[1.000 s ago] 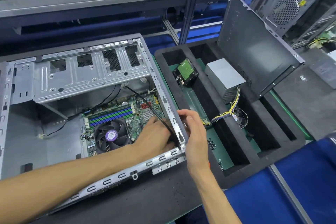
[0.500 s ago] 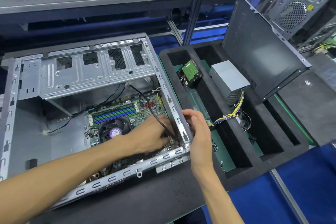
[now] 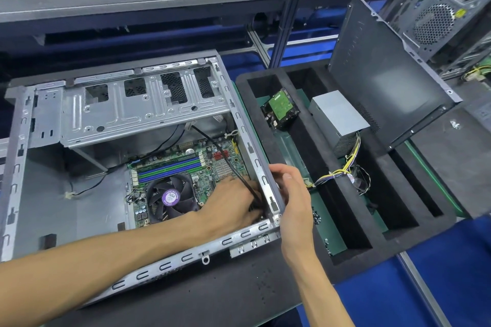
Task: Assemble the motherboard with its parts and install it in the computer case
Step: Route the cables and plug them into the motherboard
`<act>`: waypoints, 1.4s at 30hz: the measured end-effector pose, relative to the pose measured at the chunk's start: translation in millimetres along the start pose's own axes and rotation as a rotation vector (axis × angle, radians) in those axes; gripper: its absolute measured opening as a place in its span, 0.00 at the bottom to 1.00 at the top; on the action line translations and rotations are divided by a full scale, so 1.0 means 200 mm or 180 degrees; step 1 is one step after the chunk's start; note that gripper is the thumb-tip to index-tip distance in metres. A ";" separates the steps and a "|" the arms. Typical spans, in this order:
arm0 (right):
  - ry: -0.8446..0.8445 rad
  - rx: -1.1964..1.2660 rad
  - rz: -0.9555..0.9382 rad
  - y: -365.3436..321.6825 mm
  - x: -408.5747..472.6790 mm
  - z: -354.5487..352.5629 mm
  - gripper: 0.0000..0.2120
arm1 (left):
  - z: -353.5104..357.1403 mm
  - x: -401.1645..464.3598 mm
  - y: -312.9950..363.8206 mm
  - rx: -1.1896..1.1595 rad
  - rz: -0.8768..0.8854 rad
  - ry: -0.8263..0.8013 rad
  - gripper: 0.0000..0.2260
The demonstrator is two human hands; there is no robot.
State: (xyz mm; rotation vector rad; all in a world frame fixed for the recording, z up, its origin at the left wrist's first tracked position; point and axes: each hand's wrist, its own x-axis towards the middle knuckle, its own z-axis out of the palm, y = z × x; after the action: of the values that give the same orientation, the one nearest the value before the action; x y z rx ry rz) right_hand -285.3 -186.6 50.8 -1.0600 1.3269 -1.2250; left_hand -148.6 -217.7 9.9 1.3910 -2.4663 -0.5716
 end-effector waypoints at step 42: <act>0.0014 0.0094 -0.0045 0.00 0.00 0.00 0.17 | -0.02 -0.02 -0.01 0.0759 0.1156 0.0577 0.11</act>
State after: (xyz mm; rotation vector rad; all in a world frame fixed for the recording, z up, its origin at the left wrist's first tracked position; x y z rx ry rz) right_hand -285.0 -187.4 51.5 -1.0479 1.3030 -1.2544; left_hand -143.4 -216.5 12.6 0.9753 -2.6071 -0.0715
